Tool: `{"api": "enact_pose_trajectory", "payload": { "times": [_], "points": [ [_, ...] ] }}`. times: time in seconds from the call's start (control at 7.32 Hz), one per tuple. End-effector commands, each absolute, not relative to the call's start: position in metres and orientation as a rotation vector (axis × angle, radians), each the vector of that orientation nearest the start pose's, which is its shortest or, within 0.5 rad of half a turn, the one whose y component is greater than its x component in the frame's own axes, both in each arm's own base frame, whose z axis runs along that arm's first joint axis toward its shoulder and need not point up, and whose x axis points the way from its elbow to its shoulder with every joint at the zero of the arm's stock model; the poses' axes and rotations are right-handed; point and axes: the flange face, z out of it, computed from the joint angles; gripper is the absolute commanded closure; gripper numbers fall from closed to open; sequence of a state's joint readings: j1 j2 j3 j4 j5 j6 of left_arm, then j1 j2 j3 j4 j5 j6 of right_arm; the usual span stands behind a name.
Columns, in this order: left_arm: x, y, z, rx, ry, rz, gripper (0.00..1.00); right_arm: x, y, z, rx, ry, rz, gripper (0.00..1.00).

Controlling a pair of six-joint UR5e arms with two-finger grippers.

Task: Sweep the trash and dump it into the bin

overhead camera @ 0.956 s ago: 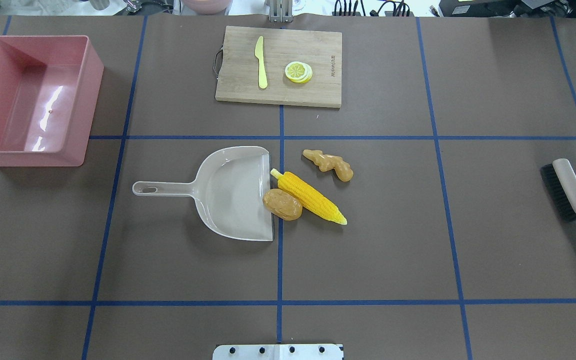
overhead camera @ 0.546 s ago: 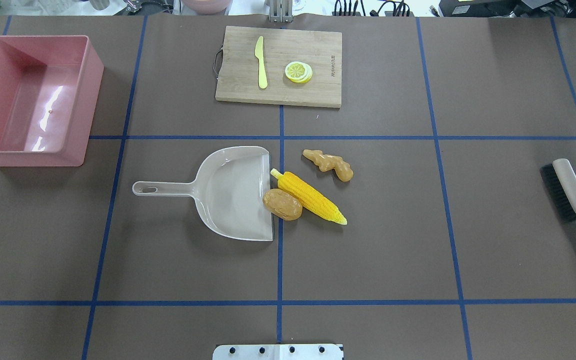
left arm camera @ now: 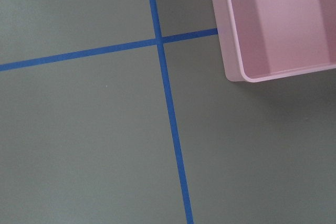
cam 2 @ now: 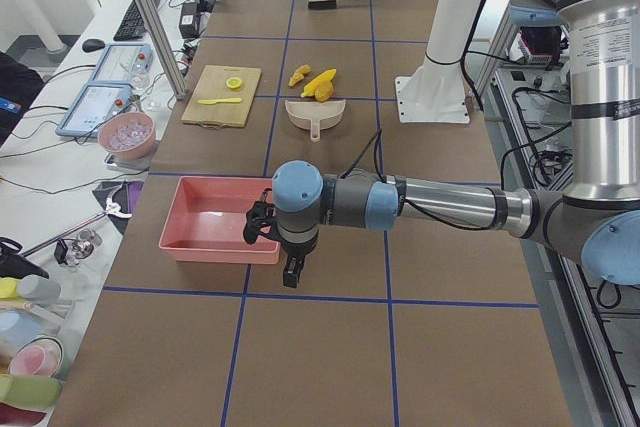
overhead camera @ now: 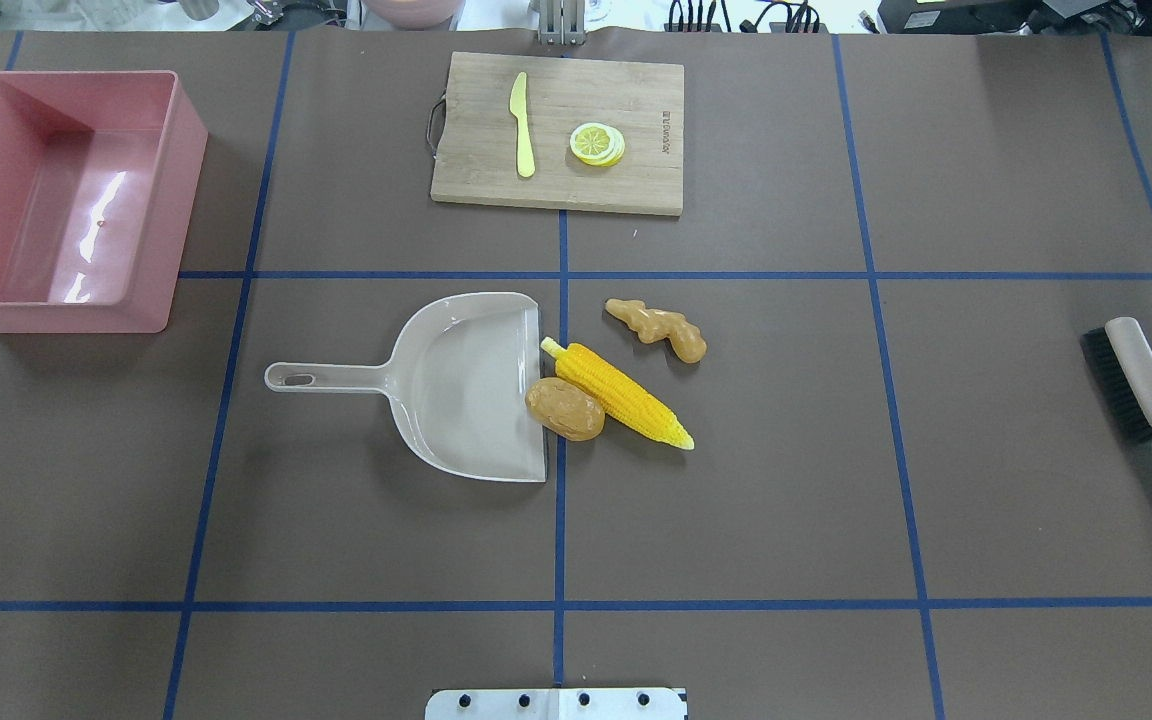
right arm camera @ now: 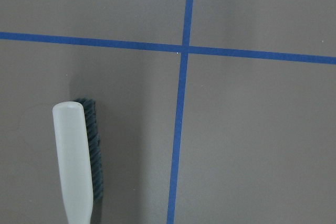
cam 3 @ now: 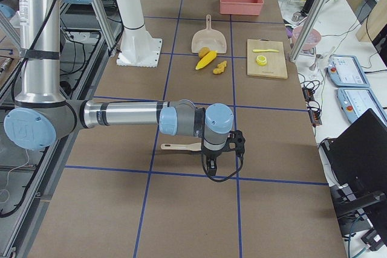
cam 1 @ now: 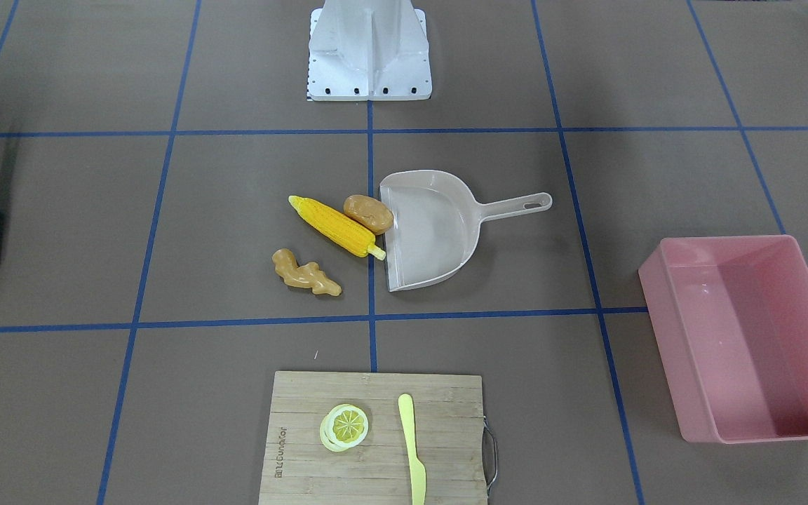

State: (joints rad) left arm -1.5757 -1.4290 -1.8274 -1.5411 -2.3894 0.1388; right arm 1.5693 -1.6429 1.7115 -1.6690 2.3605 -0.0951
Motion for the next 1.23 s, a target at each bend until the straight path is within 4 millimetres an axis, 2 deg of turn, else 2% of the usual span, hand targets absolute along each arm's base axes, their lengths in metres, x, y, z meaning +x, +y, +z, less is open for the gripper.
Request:
{"api": "enact_pose_trajectory", "payload": {
  "times": [0.0, 0.14, 0.27, 0.41, 0.55, 0.68, 0.82, 0.96, 1.09],
  "points": [
    [-0.061, -0.439, 0.59, 0.157, 0.81, 0.174, 0.02, 0.062, -0.457, 0.637, -0.001, -0.791, -0.074, 0.0],
    [-0.059, -0.445, 0.576, 0.182, 0.834, 0.189, 0.02, 0.062, -0.457, 0.638, -0.003, -0.791, -0.074, 0.0],
    [-0.054, -0.465, 0.549, 0.231, 0.89, 0.217, 0.02, 0.062, -0.454, 0.644, -0.014, -0.791, -0.069, 0.0],
    [-0.031, -0.487, 0.52, 0.266, 0.907, 0.285, 0.02, 0.062, -0.457, 0.641, -0.007, -0.791, -0.072, 0.0],
    [-0.011, -0.503, 0.5, 0.285, 0.911, 0.338, 0.02, 0.062, -0.457, 0.641, -0.007, -0.791, -0.072, 0.0],
    [-0.005, -0.511, 0.484, 0.317, 0.912, 0.367, 0.02, 0.062, -0.458, 0.639, -0.004, -0.793, -0.073, 0.0],
    [0.032, -0.521, 0.467, 0.326, 0.914, 0.447, 0.02, 0.062, -0.456, 0.645, -0.015, -0.79, -0.07, 0.0],
    [0.041, -0.534, 0.44, 0.369, 0.916, 0.482, 0.02, 0.062, -0.462, 0.64, -0.005, -0.788, -0.073, 0.0],
    [0.05, -0.538, 0.421, 0.397, 0.92, 0.512, 0.02, 0.062, -0.471, 0.628, 0.02, -0.786, -0.083, 0.0]
  ]
}}
